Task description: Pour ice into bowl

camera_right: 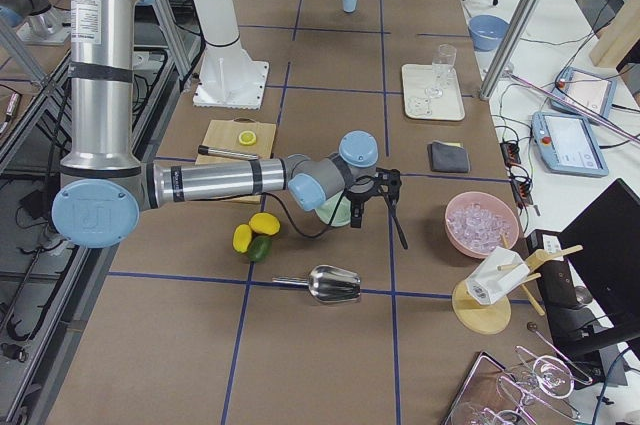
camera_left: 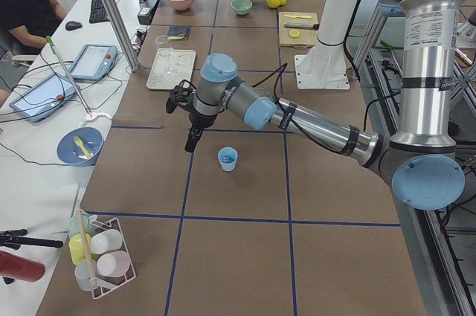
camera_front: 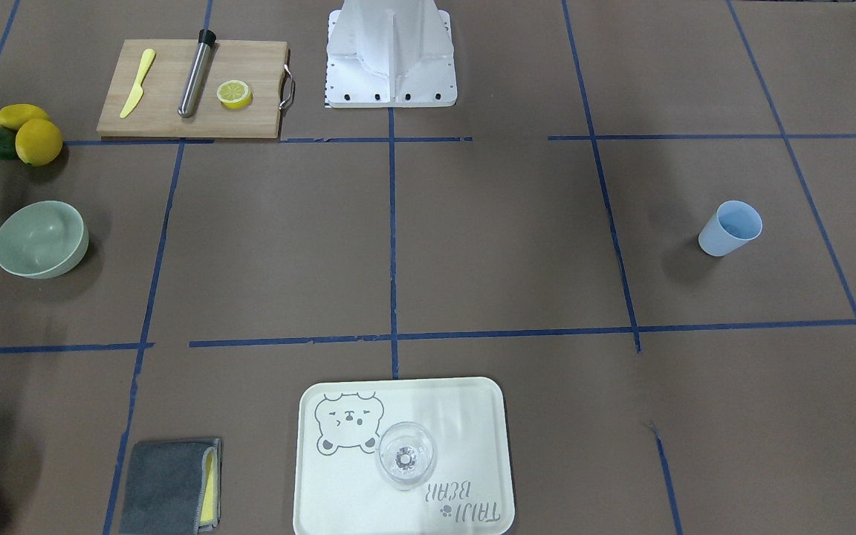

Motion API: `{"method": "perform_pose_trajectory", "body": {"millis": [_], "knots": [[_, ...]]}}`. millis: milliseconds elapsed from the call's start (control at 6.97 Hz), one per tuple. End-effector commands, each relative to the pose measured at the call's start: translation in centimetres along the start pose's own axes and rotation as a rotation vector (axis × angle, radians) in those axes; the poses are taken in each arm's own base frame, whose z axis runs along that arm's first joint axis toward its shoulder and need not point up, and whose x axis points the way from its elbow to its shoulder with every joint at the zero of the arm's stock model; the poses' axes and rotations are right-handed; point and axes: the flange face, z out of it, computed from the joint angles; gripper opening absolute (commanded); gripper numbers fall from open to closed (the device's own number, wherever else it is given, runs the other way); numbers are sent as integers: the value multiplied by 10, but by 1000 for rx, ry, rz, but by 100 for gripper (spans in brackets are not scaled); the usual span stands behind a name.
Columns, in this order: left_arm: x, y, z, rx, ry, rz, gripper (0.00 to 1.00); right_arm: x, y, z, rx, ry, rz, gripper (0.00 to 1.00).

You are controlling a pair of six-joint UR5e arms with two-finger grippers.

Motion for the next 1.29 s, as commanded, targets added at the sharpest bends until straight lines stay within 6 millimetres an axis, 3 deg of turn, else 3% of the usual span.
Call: {"method": "perform_pose_trajectory", "body": {"millis": [0,431,718,1005,1148], "knots": [[13,9,11,31,-10,-37,100,15,33,20,-21,19,25,100],[31,11,16,19,10,-39,100,14,50,44,-71,46,4,100],[38,12,17,14,18,-38,100,16,49,53,-79,59,8,76],[40,13,19,9,20,-33,100,20,48,62,-83,77,10,67],[44,14,22,4,24,-26,100,19,47,63,-83,75,9,46]]}}
